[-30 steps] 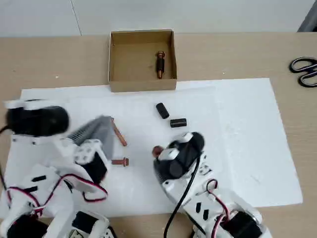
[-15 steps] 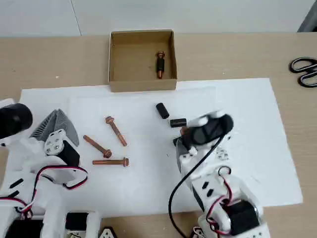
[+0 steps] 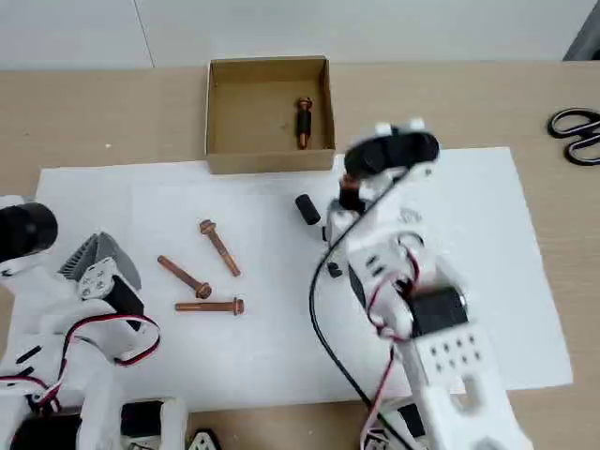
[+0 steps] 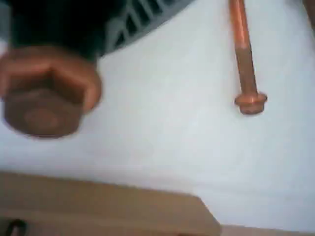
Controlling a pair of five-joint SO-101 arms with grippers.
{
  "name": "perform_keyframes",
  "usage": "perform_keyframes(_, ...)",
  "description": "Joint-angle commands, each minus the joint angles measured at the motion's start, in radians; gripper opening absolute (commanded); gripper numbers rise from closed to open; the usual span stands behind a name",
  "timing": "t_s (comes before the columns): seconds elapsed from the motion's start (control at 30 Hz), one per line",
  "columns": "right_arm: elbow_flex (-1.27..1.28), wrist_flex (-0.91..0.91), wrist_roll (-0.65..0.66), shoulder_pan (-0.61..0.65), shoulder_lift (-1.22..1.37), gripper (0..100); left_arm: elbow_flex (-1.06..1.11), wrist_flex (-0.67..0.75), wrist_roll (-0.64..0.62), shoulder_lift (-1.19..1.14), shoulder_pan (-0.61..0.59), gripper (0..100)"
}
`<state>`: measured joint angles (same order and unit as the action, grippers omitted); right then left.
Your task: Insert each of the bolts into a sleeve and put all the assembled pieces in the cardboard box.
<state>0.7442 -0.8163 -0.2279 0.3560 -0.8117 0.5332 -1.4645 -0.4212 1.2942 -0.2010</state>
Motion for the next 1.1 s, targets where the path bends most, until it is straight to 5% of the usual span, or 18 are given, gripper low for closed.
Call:
perform_keyframes(0.0,-0.172,0.065,-0.008,-0.031,0.166,0.2,-0.008,-0.005,0.008,-0.015,-0.040,1)
perform_keyframes(0.67,-0.950,0.079,-0.015,-0.113,1.026,0.3,-0.010,-0.068,0.005,-0.008,-0.144,1)
perform_keyframes(1.07,-1.353,0.314,-0.009,-0.071,1.425,0.3,-0.015,-0.068,0.006,-0.006,-0.146,1)
